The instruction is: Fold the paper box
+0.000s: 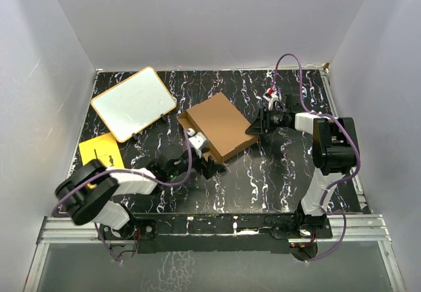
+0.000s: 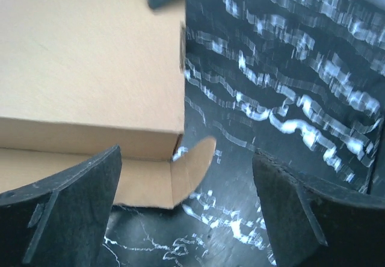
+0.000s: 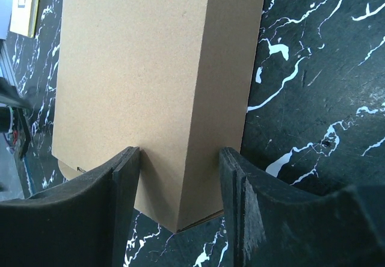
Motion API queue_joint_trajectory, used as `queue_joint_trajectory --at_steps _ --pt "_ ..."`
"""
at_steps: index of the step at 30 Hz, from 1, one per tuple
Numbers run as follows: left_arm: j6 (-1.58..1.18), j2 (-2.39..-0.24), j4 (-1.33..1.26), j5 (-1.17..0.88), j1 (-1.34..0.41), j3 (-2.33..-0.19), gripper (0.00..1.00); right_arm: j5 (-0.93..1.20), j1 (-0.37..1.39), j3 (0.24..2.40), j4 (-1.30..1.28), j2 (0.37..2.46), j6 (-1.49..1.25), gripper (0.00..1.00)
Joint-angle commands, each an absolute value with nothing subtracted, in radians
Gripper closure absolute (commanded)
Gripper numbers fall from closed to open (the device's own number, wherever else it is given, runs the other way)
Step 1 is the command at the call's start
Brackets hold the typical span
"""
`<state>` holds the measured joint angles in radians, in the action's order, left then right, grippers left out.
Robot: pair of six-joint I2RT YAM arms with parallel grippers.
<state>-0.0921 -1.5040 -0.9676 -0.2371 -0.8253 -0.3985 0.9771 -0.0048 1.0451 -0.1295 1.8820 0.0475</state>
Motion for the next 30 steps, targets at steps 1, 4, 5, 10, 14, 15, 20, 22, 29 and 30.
queue_joint_trajectory --at_steps 1,4,5,10,14,15,20,22,29,30 --pt "-0.287 -1.27 -0.827 -0.081 -0.781 -0.402 0.07 0.874 -0.008 1.064 -0.118 1.92 0.111 0.45" --pt "-0.492 -1.173 -0.604 -0.087 -0.658 -0.448 0.03 0.873 -0.009 1.066 -0.12 1.922 0.113 0.45" --pt "-0.572 -1.162 -0.529 -0.12 -0.593 -0.47 0.03 0.873 0.017 1.066 -0.12 1.922 0.114 0.45" --pt "-0.936 -1.238 -0.436 -0.346 -0.331 -0.491 0.03 0.87 0.018 1.069 -0.124 1.922 0.118 0.45" --pt "-1.05 -1.359 -0.433 -0.363 -0.295 -0.556 0.03 0.869 0.02 1.071 -0.126 1.924 0.12 0.45" --pt "-1.068 -1.403 -0.444 -0.363 -0.295 -0.576 0.03 0.87 0.02 1.072 -0.127 1.925 0.12 0.45" --pt "-1.124 -1.552 -0.514 -0.343 -0.293 -0.651 0.03 0.87 0.022 1.077 -0.132 1.928 0.123 0.45" --pt "-1.139 -1.594 -0.55 -0.333 -0.293 -0.655 0.03 0.87 0.022 1.078 -0.132 1.929 0.124 0.45" --pt "-1.17 -1.759 -0.562 -0.317 -0.293 -0.752 0.03 0.873 0.03 1.086 -0.141 1.94 0.132 0.45" --pt "-1.171 -1.777 -0.55 -0.307 -0.293 -0.768 0.04 0.872 0.031 1.087 -0.141 1.94 0.133 0.45"
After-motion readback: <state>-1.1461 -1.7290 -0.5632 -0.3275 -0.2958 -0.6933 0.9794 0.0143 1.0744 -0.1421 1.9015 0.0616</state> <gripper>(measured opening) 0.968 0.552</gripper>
